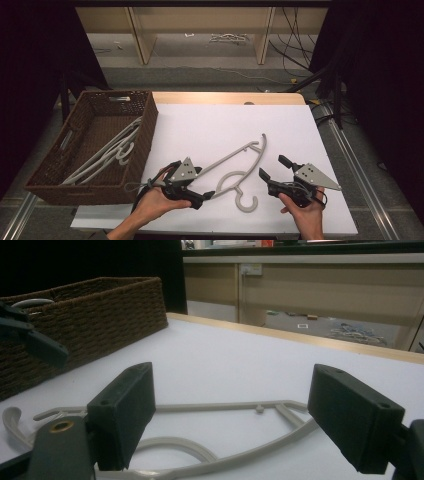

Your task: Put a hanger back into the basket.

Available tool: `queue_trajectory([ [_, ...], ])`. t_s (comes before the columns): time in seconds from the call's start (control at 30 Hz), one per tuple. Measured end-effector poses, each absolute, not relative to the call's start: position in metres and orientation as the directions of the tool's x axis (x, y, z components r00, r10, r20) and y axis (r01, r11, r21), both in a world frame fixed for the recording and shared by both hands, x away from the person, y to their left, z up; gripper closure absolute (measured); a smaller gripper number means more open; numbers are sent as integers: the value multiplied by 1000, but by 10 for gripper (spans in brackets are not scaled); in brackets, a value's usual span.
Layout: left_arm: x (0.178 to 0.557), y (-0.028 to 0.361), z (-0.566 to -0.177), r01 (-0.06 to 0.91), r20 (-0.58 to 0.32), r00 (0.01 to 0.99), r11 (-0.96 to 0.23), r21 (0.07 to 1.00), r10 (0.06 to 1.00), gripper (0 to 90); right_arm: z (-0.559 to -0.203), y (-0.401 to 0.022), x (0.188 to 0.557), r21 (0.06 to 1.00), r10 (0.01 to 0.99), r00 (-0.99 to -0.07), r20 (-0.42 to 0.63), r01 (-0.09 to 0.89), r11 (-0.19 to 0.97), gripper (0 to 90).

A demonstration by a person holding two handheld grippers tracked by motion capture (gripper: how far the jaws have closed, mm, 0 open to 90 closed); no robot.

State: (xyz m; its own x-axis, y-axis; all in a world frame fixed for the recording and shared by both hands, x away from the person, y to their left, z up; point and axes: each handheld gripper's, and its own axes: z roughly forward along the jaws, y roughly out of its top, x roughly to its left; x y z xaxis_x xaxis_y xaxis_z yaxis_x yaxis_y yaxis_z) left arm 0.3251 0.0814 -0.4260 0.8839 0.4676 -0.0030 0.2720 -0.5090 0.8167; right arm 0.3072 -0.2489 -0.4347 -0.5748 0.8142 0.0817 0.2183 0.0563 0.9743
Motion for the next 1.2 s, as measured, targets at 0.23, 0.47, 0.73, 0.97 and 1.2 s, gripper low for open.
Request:
queue_trajectory([
  [0.23,329,56,-437,233,25,909,-559,796,415,220,-435,-250,307,973,823,-565,64,217,74,201],
  [0.47,334,38,-452,183,65,936,-638,748,345,238,-434,-249,306,971,820,-568,72,228,73,200],
  [0.73,342,25,-459,123,118,954,-717,686,277,249,-434,-249,308,974,819,-571,64,215,75,200],
  [0.97,348,15,-468,121,120,958,-750,650,259,336,-434,-248,307,973,817,-572,72,222,70,200],
  [1.2,358,9,-471,111,117,966,-778,618,230,425,-435,-248,309,977,821,-567,66,203,62,200],
])
